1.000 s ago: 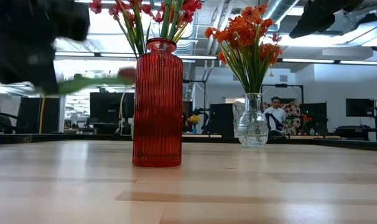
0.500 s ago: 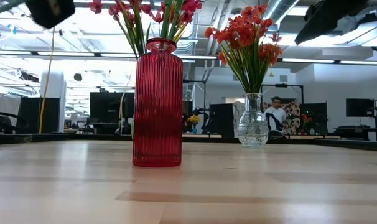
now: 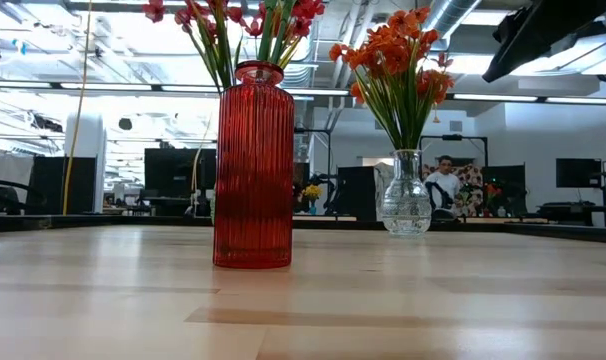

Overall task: Sort flowers into vase by color
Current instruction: Put the red flower into the red vase

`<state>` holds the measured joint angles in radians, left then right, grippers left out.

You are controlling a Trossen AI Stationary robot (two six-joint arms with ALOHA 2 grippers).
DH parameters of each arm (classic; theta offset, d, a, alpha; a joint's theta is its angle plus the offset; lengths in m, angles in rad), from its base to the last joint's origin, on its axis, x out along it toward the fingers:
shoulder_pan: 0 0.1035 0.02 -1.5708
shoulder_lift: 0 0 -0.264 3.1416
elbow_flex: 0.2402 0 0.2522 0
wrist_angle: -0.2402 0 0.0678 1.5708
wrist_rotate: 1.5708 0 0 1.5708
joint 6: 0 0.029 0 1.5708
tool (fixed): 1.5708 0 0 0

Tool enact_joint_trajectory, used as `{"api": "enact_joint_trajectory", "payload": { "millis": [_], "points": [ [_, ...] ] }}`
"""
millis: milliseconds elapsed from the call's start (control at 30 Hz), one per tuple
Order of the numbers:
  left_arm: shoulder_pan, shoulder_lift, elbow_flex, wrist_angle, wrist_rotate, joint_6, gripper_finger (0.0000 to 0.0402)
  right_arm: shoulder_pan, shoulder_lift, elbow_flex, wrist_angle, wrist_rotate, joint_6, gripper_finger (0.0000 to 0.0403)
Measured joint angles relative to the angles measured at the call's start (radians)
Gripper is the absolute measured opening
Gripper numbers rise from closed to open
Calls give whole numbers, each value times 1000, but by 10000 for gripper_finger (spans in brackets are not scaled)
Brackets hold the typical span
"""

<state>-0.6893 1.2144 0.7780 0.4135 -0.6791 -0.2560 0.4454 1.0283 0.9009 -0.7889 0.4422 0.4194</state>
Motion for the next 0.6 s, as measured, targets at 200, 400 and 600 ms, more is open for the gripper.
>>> {"api": "enact_joint_trajectory", "payload": {
  "millis": [200, 400, 600],
  "points": [
    [27, 0, 1, 109, -25, 173, 0, 0, 0, 0, 0, -1, 0, 234],
    [75, 0, 1, 171, 4, 249, 0, 0, 0, 0, 0, -1, 0, 234],
    [124, 5, 1, 245, 97, 292, 0, 0, 0, 0, 0, -1, 0, 234]
  ]
}}
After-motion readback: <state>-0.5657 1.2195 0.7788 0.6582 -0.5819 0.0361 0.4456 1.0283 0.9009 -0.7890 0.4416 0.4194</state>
